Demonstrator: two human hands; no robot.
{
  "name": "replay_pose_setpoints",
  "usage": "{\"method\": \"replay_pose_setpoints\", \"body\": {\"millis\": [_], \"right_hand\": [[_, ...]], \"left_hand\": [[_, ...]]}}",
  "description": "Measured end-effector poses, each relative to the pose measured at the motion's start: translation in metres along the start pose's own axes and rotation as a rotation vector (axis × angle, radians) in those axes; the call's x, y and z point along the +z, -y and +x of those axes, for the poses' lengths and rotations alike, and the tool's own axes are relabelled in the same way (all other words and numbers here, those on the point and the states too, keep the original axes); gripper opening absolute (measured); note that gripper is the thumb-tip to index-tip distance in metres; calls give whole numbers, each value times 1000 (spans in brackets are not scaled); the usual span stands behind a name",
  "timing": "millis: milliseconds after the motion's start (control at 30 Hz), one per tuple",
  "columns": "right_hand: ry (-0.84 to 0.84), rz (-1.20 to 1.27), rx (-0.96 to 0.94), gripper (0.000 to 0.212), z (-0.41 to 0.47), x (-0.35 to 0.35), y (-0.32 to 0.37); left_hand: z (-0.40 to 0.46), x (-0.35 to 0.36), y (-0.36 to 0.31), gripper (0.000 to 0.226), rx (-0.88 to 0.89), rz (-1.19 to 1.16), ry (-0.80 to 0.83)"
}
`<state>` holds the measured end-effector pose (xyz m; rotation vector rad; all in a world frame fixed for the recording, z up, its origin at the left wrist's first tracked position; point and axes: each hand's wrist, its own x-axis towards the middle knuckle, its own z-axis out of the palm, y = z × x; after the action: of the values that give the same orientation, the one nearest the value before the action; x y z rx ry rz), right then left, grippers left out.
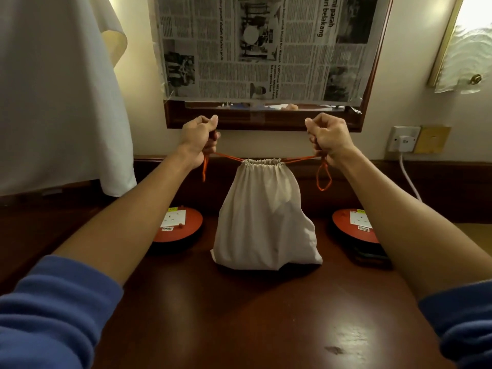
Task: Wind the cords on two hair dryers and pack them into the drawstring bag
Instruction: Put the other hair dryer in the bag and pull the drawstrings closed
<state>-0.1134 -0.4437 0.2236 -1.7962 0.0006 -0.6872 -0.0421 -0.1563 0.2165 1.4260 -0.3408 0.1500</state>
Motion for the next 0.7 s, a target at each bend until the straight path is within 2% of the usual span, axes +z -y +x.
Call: {"method": "replay_pose_setpoints", "body": {"millis": [100, 167, 267, 333, 500, 700], "right_hand": [[143, -304, -182, 24, -3, 7, 4], [393, -523, -218, 21, -5, 12, 11], [759, -813, -165, 22, -9, 12, 22], [815, -867, -152, 22, -10, 9, 24], [675, -709, -273, 17, -3, -1, 14], [558, -664, -250, 22, -2, 4, -3]], "left_hand": [[0, 0, -8, 19, 213, 528, 56], [-6, 11, -10, 16, 245, 893, 254], [-17, 22, -8, 33, 236, 1320, 531], [-21, 22, -8, 25, 287, 1311, 593], [-19, 13, -6, 23, 356, 1145, 464], [-10, 4, 3, 22, 384, 1292, 341]]}}
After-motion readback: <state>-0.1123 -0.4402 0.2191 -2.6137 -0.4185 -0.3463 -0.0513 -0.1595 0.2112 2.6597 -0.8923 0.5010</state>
